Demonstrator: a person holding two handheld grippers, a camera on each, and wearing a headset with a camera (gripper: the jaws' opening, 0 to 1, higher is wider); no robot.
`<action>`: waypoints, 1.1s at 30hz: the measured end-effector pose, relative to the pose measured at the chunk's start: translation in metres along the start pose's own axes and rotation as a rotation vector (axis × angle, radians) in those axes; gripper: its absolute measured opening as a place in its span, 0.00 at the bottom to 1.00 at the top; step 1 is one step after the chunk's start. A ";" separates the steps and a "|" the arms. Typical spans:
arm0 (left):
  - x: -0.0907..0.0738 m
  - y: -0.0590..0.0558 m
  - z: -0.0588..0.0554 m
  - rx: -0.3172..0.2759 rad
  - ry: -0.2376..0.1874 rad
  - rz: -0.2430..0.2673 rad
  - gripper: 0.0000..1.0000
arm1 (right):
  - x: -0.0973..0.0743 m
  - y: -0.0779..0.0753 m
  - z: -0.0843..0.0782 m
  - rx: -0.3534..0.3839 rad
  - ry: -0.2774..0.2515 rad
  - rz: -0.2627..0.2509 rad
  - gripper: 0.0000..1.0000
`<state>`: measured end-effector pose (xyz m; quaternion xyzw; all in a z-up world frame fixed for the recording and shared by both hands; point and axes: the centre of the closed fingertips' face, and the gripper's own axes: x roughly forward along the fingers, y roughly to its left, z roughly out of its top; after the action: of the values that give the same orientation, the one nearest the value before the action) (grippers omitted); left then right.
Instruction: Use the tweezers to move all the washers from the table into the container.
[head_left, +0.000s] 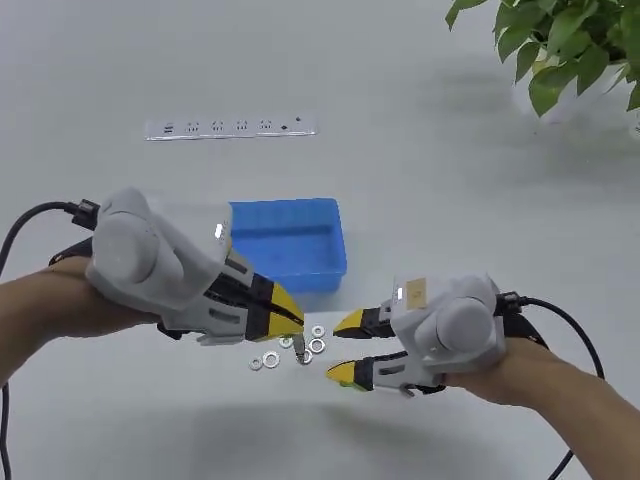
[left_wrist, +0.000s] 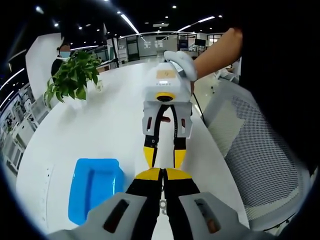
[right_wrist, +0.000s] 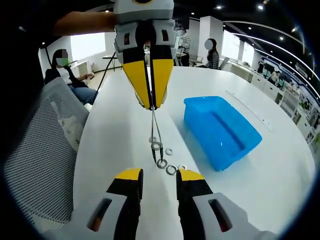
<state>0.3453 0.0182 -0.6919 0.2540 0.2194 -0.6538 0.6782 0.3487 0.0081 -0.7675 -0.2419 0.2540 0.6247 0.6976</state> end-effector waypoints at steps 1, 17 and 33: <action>0.001 0.000 0.000 0.001 0.001 -0.001 0.04 | 0.000 0.000 0.000 0.001 -0.001 0.000 0.27; 0.002 0.003 -0.001 -0.008 -0.009 -0.006 0.04 | 0.006 0.000 0.005 -0.007 -0.020 0.006 0.26; 0.001 0.004 -0.003 -0.024 -0.013 -0.006 0.04 | 0.027 0.003 0.021 -0.029 -0.049 0.040 0.19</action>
<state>0.3499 0.0195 -0.6942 0.2409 0.2234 -0.6548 0.6807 0.3494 0.0420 -0.7691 -0.2314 0.2325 0.6481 0.6873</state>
